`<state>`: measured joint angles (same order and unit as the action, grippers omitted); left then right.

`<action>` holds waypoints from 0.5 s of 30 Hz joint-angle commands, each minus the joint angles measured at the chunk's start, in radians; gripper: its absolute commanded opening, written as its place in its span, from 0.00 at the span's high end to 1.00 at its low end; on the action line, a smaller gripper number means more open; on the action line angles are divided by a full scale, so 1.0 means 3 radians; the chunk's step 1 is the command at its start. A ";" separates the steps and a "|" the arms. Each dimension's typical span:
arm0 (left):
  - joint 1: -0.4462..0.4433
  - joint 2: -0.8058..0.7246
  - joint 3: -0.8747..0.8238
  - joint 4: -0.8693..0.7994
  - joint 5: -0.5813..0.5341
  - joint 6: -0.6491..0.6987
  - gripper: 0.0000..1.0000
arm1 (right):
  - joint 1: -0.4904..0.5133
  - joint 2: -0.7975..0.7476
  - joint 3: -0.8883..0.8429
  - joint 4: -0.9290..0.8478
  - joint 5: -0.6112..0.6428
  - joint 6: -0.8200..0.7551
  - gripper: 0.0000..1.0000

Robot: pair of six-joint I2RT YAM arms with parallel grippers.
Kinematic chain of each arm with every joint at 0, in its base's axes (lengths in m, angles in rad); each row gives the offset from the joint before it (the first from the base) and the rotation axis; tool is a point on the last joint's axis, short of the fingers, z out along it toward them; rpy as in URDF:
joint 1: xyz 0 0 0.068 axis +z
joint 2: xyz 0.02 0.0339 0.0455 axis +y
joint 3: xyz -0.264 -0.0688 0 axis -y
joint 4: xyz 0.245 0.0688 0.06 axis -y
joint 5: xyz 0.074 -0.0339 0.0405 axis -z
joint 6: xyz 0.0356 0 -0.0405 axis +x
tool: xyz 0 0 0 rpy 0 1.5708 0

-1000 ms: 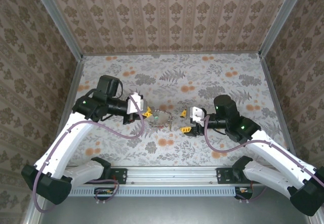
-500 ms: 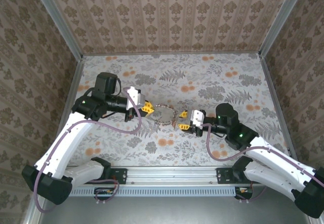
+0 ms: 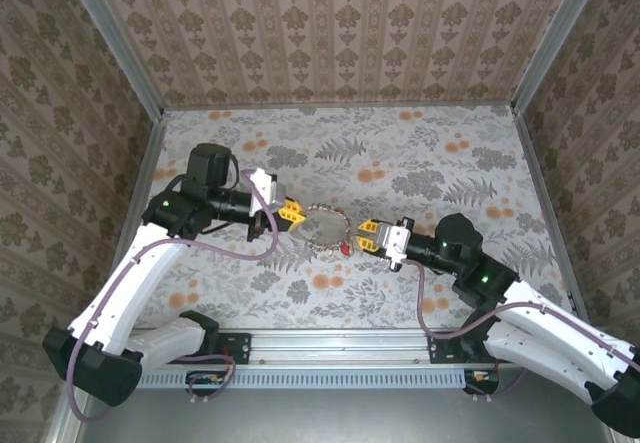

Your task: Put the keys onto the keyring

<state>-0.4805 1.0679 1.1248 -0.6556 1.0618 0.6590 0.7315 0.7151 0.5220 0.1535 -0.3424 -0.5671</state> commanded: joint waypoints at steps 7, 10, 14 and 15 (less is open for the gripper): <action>0.0042 -0.0088 -0.0050 0.0218 0.0132 -0.0233 1.00 | 0.0144 0.0008 -0.0069 0.0308 0.0280 -0.0072 0.78; 0.0047 -0.0090 -0.0055 0.0197 0.0113 -0.0200 1.00 | 0.0243 0.0063 -0.0037 0.0320 0.0384 -0.0163 0.80; 0.0047 -0.0093 -0.0062 0.0206 0.0103 -0.0240 1.00 | 0.0337 0.0124 -0.0070 0.0492 0.0566 -0.0201 0.80; 0.0047 -0.0096 -0.0066 0.0215 0.0111 -0.0248 1.00 | 0.0345 0.0141 -0.0078 0.0529 0.0631 -0.0201 0.80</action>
<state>-0.4751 1.0645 1.1114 -0.6247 1.0592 0.6041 0.8223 0.7528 0.5148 0.2405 -0.2283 -0.6041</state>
